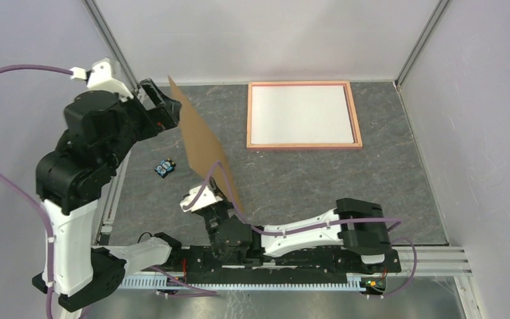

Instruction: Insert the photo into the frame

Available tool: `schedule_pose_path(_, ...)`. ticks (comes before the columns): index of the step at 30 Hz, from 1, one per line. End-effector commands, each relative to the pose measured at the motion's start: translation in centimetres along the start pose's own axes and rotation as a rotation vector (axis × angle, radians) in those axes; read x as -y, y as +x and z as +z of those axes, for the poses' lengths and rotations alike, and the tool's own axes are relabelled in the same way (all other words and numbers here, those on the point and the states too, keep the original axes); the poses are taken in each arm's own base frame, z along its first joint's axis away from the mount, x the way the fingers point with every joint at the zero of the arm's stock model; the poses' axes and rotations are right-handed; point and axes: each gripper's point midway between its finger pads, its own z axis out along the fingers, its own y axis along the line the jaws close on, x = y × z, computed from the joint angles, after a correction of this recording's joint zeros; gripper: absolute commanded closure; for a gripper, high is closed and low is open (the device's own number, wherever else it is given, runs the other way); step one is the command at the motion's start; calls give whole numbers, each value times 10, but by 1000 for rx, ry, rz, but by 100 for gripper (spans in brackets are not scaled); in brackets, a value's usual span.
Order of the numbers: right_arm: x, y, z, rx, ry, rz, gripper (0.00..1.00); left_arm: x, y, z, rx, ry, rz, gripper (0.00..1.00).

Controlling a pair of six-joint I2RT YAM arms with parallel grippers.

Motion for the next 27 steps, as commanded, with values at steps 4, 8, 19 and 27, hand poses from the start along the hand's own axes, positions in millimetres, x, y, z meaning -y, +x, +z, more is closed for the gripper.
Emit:
schedule_pose_path(4, 65, -49, 24, 46, -87, 481, 100, 27, -49, -35, 177, 181, -79, 0)
schedule_pose_path(8, 104, -44, 48, 61, -164, 728, 100, 31, -40, -23, 189, 206, -109, 0)
schedule_pose_path(19, 223, -7, 81, 223, -133, 1201, 100, 45, 24, 71, 37, 157, -92, 0)
schedule_pose_path(27, 307, 32, 99, 333, -43, 1376, 100, 73, 70, 150, -90, 207, -165, 0)
